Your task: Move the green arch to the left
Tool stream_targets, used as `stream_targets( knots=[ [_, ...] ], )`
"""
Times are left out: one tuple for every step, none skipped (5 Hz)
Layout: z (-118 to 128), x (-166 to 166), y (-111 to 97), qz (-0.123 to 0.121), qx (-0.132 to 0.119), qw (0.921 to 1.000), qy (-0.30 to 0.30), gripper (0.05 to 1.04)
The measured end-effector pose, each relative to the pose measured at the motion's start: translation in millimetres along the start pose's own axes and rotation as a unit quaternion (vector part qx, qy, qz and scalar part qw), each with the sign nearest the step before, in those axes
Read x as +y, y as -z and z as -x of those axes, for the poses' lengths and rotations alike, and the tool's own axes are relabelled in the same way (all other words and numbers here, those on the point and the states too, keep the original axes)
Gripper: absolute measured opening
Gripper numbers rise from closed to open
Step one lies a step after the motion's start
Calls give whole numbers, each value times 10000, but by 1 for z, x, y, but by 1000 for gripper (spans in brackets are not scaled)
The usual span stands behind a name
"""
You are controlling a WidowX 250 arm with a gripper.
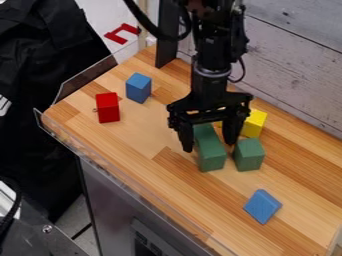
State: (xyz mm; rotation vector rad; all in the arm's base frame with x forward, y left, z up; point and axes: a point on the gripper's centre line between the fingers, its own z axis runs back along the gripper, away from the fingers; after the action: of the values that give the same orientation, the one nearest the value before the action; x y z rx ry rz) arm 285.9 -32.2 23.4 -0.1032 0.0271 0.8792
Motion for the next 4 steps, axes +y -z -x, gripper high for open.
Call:
stream_targets(
  knots=[
    [1,2,3,48,34,10000,-26,700],
    [1,9,3,-5,3,10000,-53,577],
    [-2,10,-11,153,-169,9997,-111,577],
    [-4,15,-30,274,-446,9978,-404,576]
  ],
)
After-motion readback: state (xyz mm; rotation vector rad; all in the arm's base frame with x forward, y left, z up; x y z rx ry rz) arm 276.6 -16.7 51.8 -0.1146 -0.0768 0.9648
